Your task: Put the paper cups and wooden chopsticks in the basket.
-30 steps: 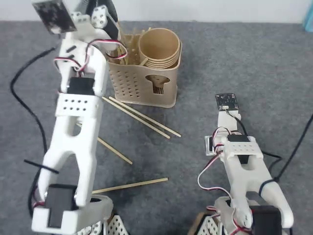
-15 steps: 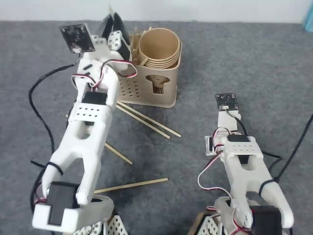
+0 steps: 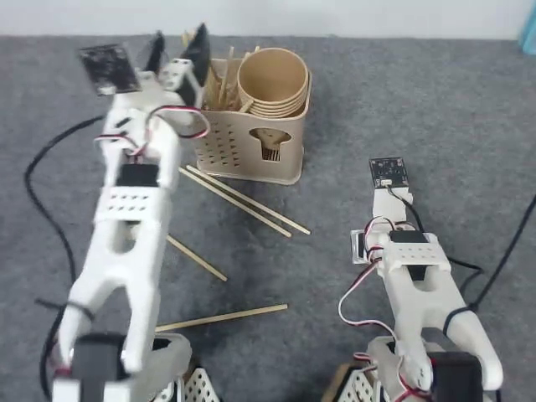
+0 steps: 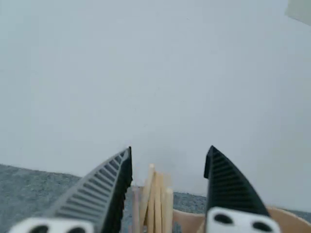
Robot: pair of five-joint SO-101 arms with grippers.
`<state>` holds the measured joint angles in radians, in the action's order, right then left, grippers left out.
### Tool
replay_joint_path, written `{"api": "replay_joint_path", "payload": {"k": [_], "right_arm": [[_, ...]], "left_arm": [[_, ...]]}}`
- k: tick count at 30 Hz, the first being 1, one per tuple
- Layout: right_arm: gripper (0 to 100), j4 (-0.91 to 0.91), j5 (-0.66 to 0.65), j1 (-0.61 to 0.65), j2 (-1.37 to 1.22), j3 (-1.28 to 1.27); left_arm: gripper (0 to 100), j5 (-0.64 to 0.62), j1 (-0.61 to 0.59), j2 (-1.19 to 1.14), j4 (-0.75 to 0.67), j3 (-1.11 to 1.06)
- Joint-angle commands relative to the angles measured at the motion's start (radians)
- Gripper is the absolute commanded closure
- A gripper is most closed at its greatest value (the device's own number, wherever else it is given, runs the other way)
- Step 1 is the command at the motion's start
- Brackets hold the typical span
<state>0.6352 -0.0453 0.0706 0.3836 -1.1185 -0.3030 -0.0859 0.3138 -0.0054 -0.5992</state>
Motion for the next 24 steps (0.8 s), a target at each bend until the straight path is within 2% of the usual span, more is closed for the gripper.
{"api": "replay_joint_path", "payload": {"k": [1,6,11,14,18,24], "right_arm": [[99.0,-0.021,-0.012,0.004,0.042,0.003],[99.0,-0.019,-0.012,0.004,0.042,0.003],[99.0,-0.015,-0.012,0.004,0.042,0.003],[99.0,-0.015,-0.012,0.004,0.042,0.003],[99.0,-0.013,-0.012,0.004,0.042,0.002],[99.0,-0.013,-0.008,0.004,0.042,0.000]], "left_arm": [[76,-0.072,-0.069,0.265,0.330,0.012],[76,-0.190,-0.199,0.420,0.687,0.012],[76,-0.302,-0.358,0.379,0.939,-0.016],[76,-0.327,-0.411,0.292,0.954,-0.056],[76,-0.338,-0.437,0.114,0.904,-0.071],[76,-0.365,-0.436,-0.199,0.884,0.035]]}}
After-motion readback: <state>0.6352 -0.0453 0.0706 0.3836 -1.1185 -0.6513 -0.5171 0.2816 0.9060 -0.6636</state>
